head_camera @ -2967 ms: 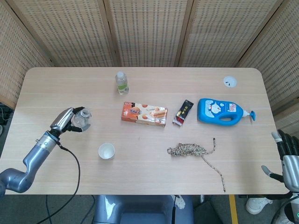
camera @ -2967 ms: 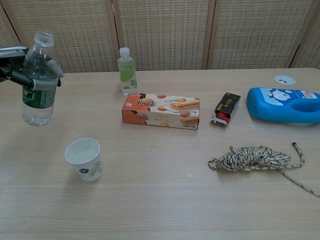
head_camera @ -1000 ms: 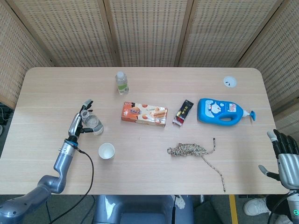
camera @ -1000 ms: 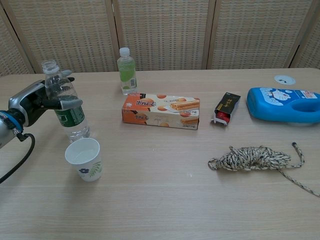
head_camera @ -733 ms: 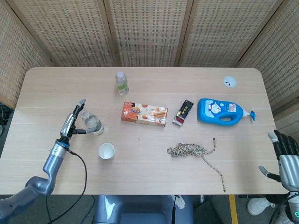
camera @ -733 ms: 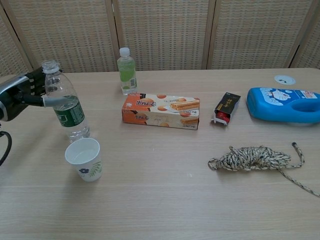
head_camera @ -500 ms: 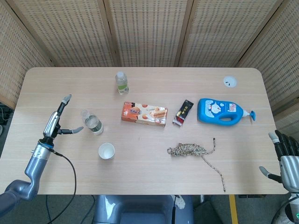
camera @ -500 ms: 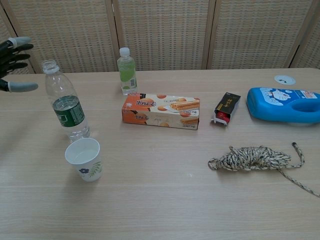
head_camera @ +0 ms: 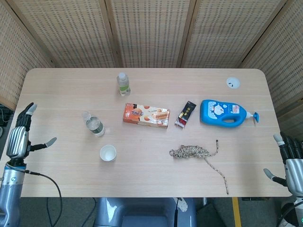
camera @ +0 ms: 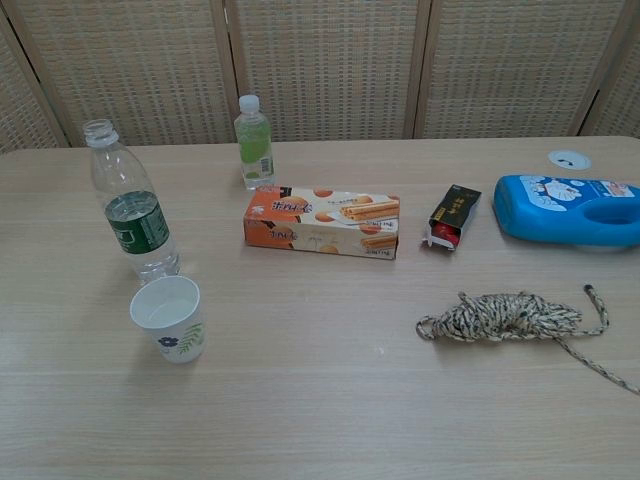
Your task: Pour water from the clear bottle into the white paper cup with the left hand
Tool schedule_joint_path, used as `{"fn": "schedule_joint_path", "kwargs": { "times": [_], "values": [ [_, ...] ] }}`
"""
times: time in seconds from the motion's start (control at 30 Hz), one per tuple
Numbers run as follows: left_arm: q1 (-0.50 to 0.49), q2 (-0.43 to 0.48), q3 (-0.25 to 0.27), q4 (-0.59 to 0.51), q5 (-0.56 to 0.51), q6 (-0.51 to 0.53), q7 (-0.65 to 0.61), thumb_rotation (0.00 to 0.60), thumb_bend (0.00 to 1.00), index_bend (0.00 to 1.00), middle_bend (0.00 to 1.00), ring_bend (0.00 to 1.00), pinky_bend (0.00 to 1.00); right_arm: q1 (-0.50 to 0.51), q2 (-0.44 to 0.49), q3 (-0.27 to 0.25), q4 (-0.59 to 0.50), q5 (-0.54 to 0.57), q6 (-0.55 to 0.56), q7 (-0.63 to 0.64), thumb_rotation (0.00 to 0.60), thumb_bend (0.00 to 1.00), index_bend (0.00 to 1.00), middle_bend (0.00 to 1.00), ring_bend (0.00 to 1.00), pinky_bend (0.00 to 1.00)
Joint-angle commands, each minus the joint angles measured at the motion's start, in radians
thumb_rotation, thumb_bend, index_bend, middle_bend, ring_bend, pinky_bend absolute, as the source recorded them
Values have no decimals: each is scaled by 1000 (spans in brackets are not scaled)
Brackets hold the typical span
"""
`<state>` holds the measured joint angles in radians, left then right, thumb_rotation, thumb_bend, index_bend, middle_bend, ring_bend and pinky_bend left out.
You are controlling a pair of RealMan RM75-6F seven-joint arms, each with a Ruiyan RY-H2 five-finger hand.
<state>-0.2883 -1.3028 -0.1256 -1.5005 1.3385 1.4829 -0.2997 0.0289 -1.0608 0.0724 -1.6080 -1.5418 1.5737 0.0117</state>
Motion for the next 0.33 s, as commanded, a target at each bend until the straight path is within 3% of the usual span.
{"fn": "schedule_joint_path", "kwargs": {
  "times": [0.03, 0.17, 0.33],
  "values": [
    [130, 160, 35, -301, -118, 121, 342, 600, 122, 0, 0, 0, 0, -2, 0, -2, 0, -7, 6, -2, 600, 0, 0, 0, 0, 0],
    [156, 188, 76, -357, -89, 134, 435, 600, 129, 0, 0, 0, 0, -4, -5, -3, 3, -20, 19, -6, 600, 0, 0, 0, 0, 0],
    [170, 194, 102, -335, -56, 122, 466, 600, 146, 0, 0, 0, 0, -6, -12, -1, 8, -24, 28, -18, 600, 0, 0, 0, 0, 0]
  ]
}}
